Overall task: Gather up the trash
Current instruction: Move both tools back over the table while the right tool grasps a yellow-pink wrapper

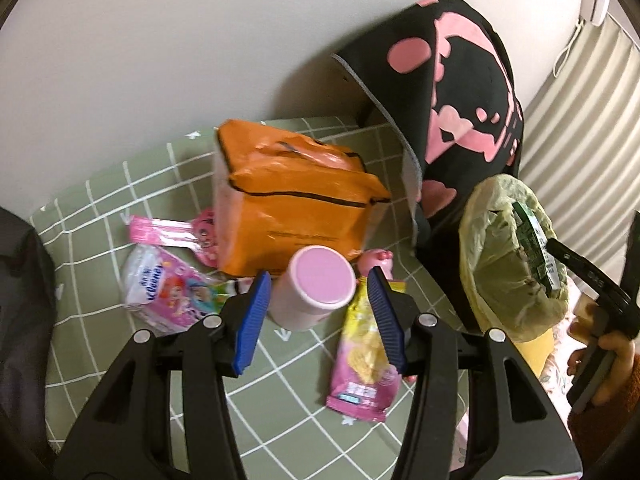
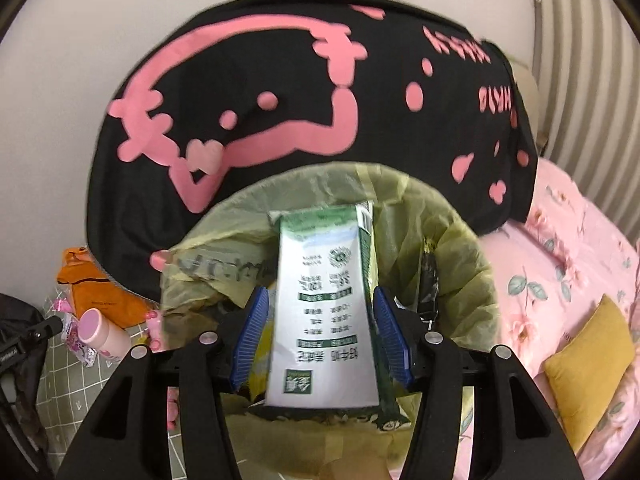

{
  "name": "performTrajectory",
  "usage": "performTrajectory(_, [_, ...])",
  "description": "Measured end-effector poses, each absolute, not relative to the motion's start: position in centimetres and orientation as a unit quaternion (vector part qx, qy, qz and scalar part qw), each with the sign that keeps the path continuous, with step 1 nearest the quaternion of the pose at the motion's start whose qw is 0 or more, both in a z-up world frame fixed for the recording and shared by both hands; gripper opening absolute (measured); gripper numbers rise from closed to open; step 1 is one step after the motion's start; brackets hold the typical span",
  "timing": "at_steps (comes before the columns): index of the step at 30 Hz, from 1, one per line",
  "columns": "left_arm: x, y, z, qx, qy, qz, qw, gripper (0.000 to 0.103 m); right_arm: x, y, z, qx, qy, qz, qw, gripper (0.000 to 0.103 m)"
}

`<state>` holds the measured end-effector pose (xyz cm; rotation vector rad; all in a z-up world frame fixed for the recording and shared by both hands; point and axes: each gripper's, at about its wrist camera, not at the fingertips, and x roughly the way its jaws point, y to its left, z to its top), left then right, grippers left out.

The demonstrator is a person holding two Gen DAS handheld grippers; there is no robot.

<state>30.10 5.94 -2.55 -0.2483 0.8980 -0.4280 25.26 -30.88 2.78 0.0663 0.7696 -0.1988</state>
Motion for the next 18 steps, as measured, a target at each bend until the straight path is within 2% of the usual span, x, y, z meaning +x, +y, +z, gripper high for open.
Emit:
performTrajectory(8, [30.7,9.4,-3.0,-0.125,0.418,-0.16,0.885,0.048,23.2,-26.8,4.9,0.01,0.344,-0.05,0.938,0.051])
performTrajectory(18, [32.6,15.2,-6.9,-0.147,0.445,-0.088,0.879,0.048,22.8,-20.1,1.9,0.002,0.374,0.023,0.927,0.051])
